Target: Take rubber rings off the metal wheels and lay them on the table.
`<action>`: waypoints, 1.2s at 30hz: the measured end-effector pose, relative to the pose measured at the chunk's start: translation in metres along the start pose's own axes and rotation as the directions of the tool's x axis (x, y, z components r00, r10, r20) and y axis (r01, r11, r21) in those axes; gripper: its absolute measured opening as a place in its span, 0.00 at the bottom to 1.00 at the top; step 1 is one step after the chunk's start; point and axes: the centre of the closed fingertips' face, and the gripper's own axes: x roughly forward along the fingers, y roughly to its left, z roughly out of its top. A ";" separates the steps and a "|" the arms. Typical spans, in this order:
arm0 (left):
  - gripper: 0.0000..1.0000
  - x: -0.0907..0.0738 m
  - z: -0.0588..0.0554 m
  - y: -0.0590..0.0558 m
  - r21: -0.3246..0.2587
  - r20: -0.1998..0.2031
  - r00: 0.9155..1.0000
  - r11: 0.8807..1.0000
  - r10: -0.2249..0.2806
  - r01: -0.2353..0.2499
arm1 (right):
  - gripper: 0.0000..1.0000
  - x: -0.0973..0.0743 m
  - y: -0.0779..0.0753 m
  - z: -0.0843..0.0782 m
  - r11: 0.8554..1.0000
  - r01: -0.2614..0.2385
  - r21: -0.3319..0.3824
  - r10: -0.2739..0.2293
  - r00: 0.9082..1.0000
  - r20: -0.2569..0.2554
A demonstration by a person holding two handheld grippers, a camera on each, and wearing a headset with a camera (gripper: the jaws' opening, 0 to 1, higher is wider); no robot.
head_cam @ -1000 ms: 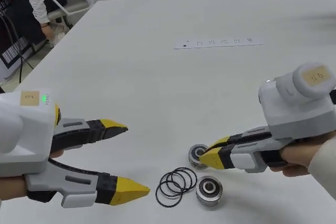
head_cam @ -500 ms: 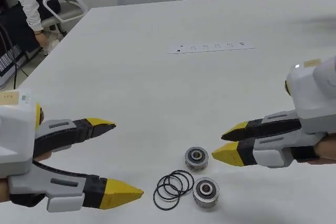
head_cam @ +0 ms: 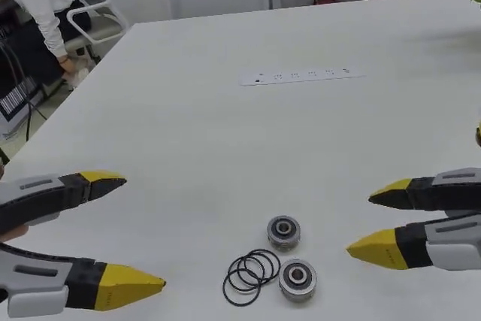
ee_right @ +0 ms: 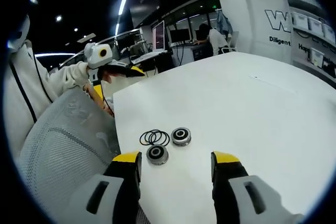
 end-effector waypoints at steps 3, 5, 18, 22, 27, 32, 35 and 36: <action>0.95 -0.008 -0.005 0.000 -0.021 0.002 1.000 1.000 0.014 -0.014 | 0.55 -0.005 0.002 -0.006 1.000 0.004 0.013 -0.004 1.000 0.001; 0.95 -0.012 -0.012 -0.001 -0.037 -0.006 1.000 0.999 0.025 -0.025 | 0.57 -0.008 0.002 -0.011 1.000 0.015 0.024 -0.014 1.000 -0.002; 0.95 -0.016 -0.046 -0.006 -0.126 -0.031 0.998 0.990 0.059 -0.062 | 0.62 -0.018 0.001 -0.049 0.992 0.055 0.117 -0.052 0.998 -0.030; 0.94 -0.014 -0.054 -0.010 -0.153 -0.037 0.998 0.987 0.051 -0.056 | 0.63 -0.019 0.003 -0.061 0.987 0.062 0.147 -0.057 0.998 -0.039; 0.94 -0.013 -0.062 -0.011 -0.178 -0.039 0.998 0.982 0.056 -0.062 | 0.64 -0.019 0.007 -0.073 0.985 0.066 0.159 -0.057 0.997 -0.060; 0.93 -0.012 -0.067 -0.011 -0.195 -0.041 0.997 0.979 0.059 -0.066 | 0.64 -0.021 0.007 -0.076 0.983 0.073 0.168 -0.063 0.996 -0.064; 0.93 -0.012 -0.069 -0.011 -0.202 -0.042 0.997 0.977 0.060 -0.067 | 0.64 -0.020 0.008 -0.078 0.984 0.074 0.163 -0.064 0.996 -0.069; 0.93 -0.012 -0.070 -0.011 -0.204 -0.043 0.997 0.977 0.060 -0.068 | 0.64 -0.020 0.009 -0.078 0.984 0.073 0.163 -0.063 0.996 -0.070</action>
